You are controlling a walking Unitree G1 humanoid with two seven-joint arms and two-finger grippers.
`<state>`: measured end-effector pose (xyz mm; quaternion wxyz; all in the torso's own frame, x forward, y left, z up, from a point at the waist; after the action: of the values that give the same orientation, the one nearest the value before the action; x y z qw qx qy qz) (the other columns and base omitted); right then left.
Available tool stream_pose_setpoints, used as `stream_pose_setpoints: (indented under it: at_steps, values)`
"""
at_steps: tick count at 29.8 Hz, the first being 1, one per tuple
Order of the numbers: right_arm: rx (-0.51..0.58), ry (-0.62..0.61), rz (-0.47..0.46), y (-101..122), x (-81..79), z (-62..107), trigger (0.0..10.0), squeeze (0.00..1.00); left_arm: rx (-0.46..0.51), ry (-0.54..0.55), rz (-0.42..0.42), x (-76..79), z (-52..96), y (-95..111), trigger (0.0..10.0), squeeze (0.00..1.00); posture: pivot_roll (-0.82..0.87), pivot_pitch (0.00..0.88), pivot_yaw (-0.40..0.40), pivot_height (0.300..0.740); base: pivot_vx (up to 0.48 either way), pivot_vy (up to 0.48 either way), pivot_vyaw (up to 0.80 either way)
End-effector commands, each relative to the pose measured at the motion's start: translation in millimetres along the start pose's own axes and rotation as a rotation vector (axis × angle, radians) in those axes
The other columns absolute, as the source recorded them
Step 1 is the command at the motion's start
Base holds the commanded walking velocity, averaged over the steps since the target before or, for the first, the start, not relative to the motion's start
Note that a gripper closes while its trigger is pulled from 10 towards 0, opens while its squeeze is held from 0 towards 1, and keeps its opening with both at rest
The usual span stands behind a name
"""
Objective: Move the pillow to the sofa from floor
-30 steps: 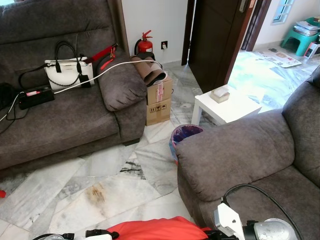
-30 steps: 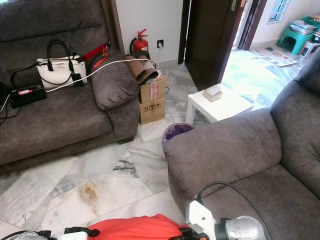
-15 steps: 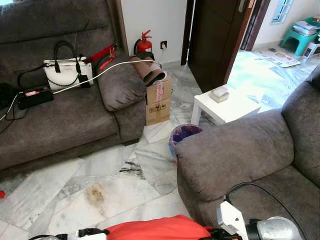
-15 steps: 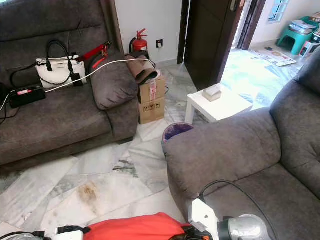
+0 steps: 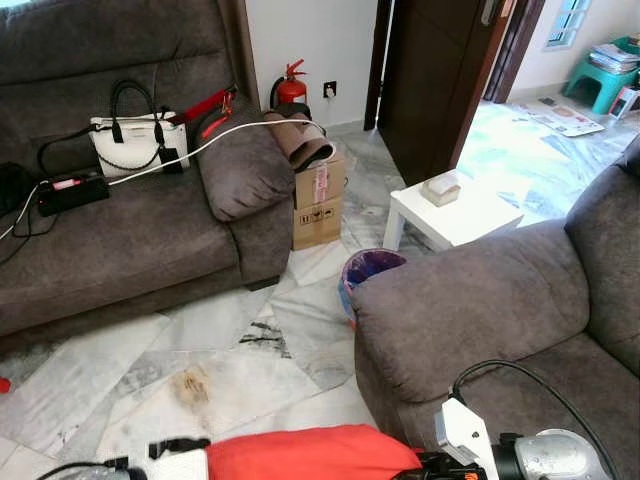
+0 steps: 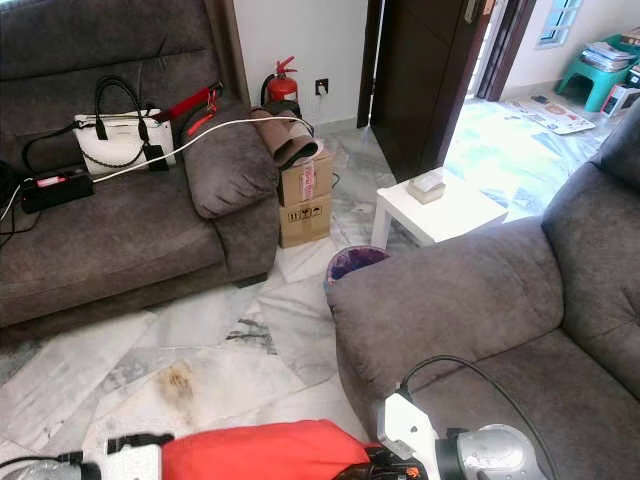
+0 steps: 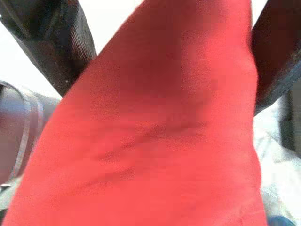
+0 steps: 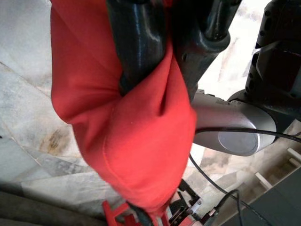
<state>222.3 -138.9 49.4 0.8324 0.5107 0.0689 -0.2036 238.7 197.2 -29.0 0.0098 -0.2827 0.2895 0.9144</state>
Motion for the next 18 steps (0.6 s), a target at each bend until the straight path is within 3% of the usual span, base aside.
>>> stream_pose_setpoints:
  at_steps: [1,12,13,14,15,18]
  values:
    - [0.088,0.029,0.101,29,-5.5,1.1,10.0,0.0,-0.001,0.019,-0.007,-0.5,0.4,-1,10.0,0.0,0.06,0.11,0.012,0.74,0.0,0.0,0.0]
    - [0.091,0.038,0.102,30,-8.1,-0.2,10.0,0.0,0.058,-0.018,0.019,2.6,-7.3,8,10.0,0.0,0.05,0.112,0.011,0.74,0.0,0.0,0.0]
    - [0.091,0.038,0.101,30,-8.4,0.1,10.0,0.0,0.062,-0.018,0.024,2.7,-7.5,9,3.2,0.0,0.05,0.112,0.01,0.74,0.0,0.0,0.0]
    - [0.091,0.038,0.101,30,-8.4,0.1,10.0,0.0,0.062,-0.018,0.024,2.7,-7.5,9,3.2,0.0,0.05,0.112,0.01,0.74,0.0,0.0,0.0]
    - [0.09,0.038,0.1,30,-8.6,0.4,10.0,0.0,0.064,-0.017,0.036,2.5,-7.6,9,0.0,0.0,0.05,0.112,0.01,0.74,0.0,0.0,0.0]
    - [0.09,0.037,0.098,29,-8.8,0.5,10.0,0.0,0.062,-0.012,0.025,1.3,-7.4,9,0.0,0.0,0.05,0.113,0.009,0.74,0.0,0.0,0.0]
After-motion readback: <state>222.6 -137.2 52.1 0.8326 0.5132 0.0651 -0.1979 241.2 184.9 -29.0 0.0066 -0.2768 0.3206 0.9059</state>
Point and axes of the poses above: a point about 5 cm out from each wrist's last joint towards the gripper, its own z axis pointing back from the gripper into the wrist, its own y axis along the axis of the wrist's last joint, x = y × z, the point moved 5 cm from there along -z, pointing out of the wrist towards the gripper, and after that the axes turned 8 degrees about -z, right-handed, at the moved point
